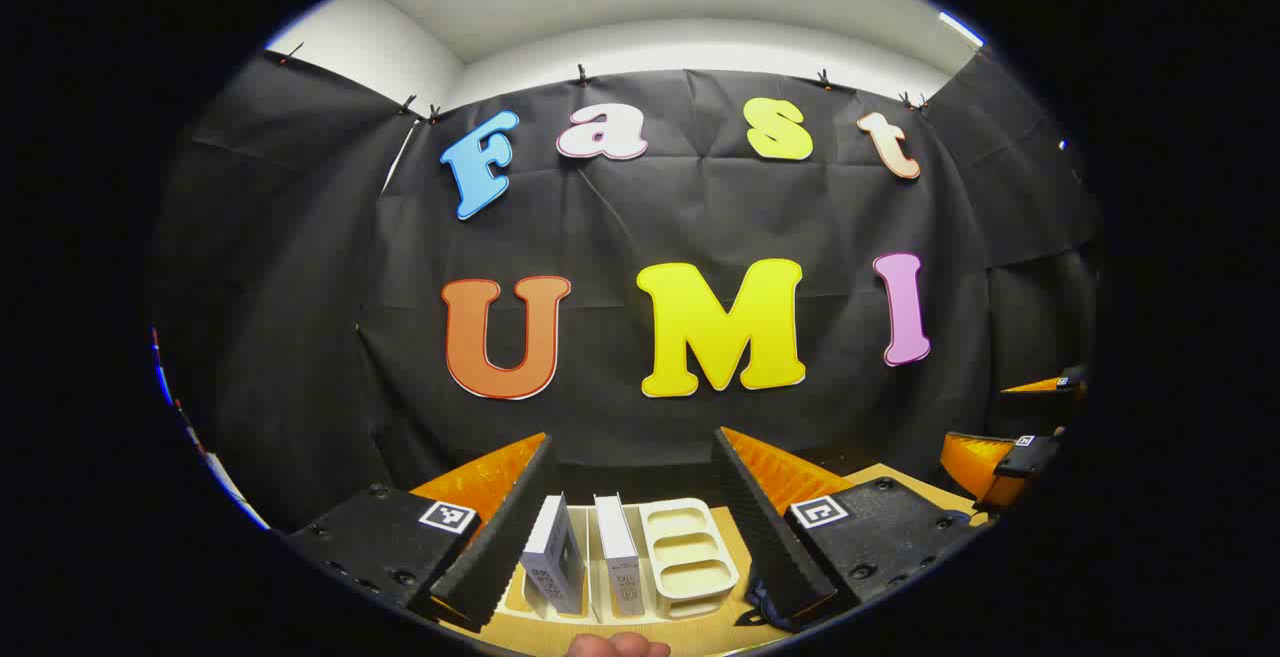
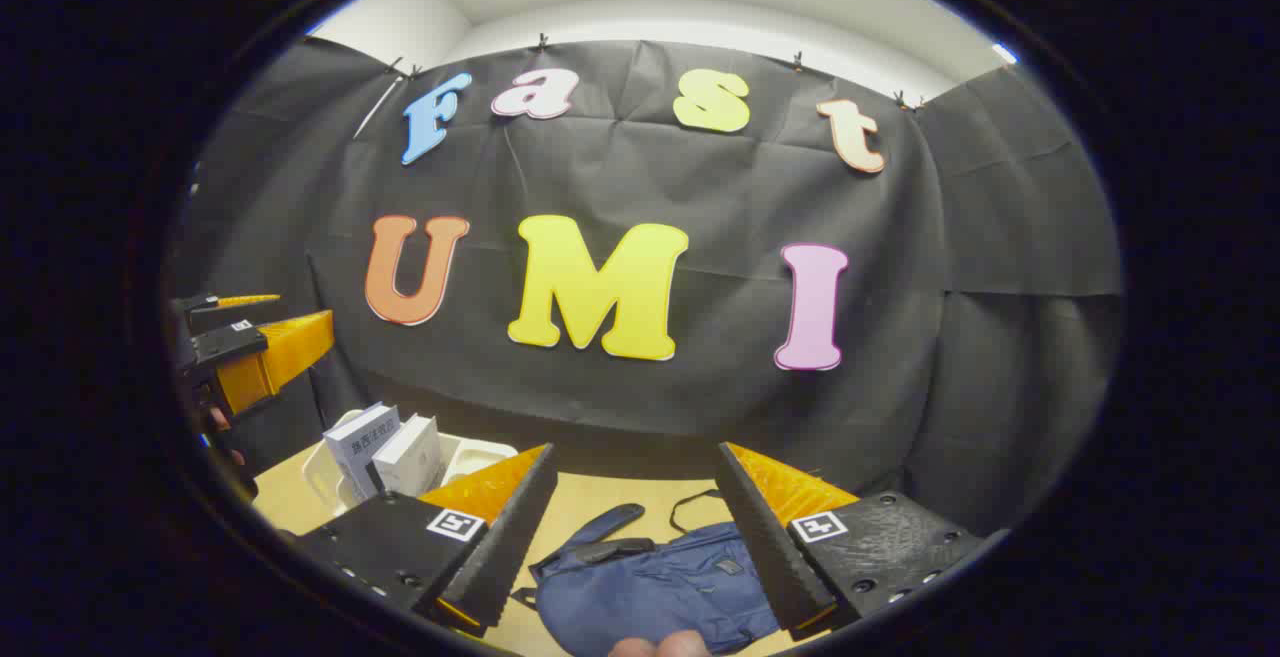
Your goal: Open the schoolbag, grab two books from the bookshelf and put them into the schoolbag.
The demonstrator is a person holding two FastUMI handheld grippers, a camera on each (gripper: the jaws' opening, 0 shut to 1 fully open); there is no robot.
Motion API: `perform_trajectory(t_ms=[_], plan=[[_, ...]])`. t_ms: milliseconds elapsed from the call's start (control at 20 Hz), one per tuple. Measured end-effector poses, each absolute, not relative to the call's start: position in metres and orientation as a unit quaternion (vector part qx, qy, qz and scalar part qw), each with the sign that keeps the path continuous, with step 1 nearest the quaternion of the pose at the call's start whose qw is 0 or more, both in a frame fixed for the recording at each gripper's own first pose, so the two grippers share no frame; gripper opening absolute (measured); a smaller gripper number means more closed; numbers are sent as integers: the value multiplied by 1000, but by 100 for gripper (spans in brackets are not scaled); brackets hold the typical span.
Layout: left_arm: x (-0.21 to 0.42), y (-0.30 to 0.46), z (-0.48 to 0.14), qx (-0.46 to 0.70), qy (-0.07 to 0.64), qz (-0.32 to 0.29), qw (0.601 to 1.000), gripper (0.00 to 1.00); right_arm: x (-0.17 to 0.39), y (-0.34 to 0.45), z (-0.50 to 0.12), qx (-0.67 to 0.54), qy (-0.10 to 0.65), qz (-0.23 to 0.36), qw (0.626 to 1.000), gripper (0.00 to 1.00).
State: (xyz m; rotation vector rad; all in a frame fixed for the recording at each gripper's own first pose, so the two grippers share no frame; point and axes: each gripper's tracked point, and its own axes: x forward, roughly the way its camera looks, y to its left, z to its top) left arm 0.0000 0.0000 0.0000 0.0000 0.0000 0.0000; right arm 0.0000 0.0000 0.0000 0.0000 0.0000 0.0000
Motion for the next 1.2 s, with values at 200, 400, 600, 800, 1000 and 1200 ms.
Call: perform_trajectory(t_ms=[200, 400, 600, 800, 1000, 1200], plan=[[5, -2, -3, -4, 5, 1, 1000, 98, 5, 3, -1, 0, 2, 5, 1000, 95], [6, -1, -5, -7, 7, 3, 1000, 98, 6, -2, -5, 3, 6, 0, 1000, 95], [5, -1, -5, -10, 9, 4, 1000, 98, 5, -4, -7, 4, 12, -2, 1000, 95], [6, -1, -8, -13, 13, 6, 1000, 98, 2, -4, -8, 1, 15, -3, 1000, 98], [6, -1, -8, -15, 12, 6, 1000, 98, 0, -7, -10, 0, 16, -8, 1000, 95], [5, -2, -9, -17, 13, 4, 1000, 98, 1, -8, -16, -1, 27, -8, 1000, 98]])
